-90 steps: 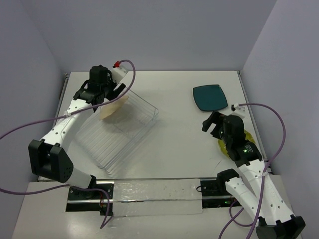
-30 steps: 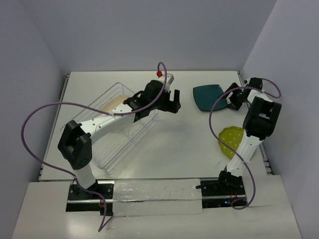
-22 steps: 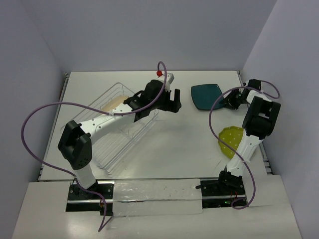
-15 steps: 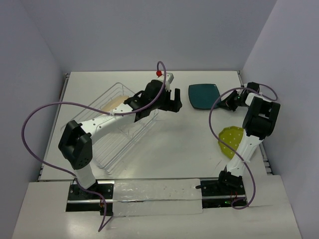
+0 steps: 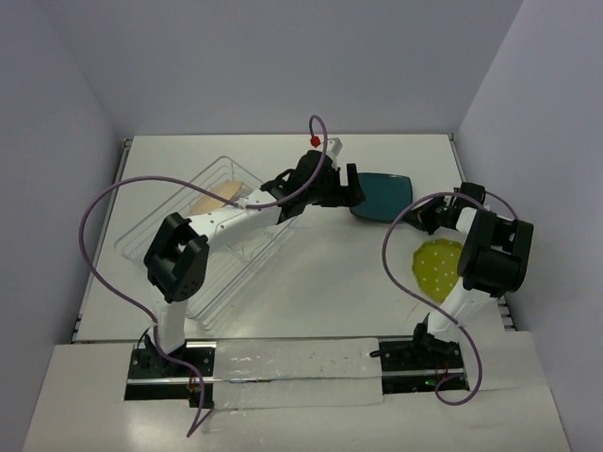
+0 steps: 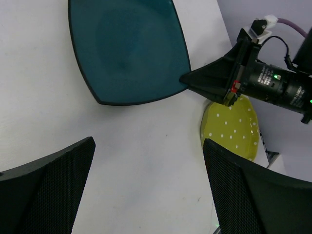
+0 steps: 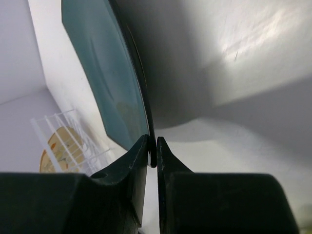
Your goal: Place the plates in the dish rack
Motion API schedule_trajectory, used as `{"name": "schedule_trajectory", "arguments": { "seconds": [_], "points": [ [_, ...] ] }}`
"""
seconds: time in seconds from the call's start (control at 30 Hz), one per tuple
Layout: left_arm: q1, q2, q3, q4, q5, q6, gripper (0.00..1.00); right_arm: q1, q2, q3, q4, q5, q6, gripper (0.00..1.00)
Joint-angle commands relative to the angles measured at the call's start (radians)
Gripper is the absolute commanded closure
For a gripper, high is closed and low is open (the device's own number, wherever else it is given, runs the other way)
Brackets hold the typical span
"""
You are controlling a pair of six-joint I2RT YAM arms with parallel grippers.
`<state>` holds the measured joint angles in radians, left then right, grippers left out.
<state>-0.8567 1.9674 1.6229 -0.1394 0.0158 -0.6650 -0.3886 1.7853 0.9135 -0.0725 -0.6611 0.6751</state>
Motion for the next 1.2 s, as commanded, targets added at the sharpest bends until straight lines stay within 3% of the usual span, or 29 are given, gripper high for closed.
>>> {"name": "schedule_trajectory", "arguments": {
  "seconds": [0.0, 0.1, 0.43, 0.73, 1.17],
  "points": [
    [-0.008, 0.051, 0.040, 0.066, 0.050, -0.113, 0.01, 0.028, -0.134, -0.107, 0.108, -0.001, 0.128, 1.00],
    [-0.013, 0.076, 0.013, 0.112, 0.058, -0.174, 0.01, 0.028, -0.175, -0.141, 0.115, 0.019, 0.164, 1.00],
    [-0.017, 0.169, 0.045, 0.048, -0.004, -0.268, 0.01, 0.027, -0.290, -0.153, 0.007, 0.016, 0.206, 1.00],
    [-0.015, 0.278, 0.072, 0.049, 0.013, -0.473, 0.01, 0.031, -0.374, -0.239, -0.039, 0.012, 0.219, 1.00],
    [-0.013, 0.337, 0.006, 0.257, 0.137, -0.574, 0.01, 0.030, -0.478, -0.409, -0.066, -0.045, 0.182, 1.00]
  ]
}}
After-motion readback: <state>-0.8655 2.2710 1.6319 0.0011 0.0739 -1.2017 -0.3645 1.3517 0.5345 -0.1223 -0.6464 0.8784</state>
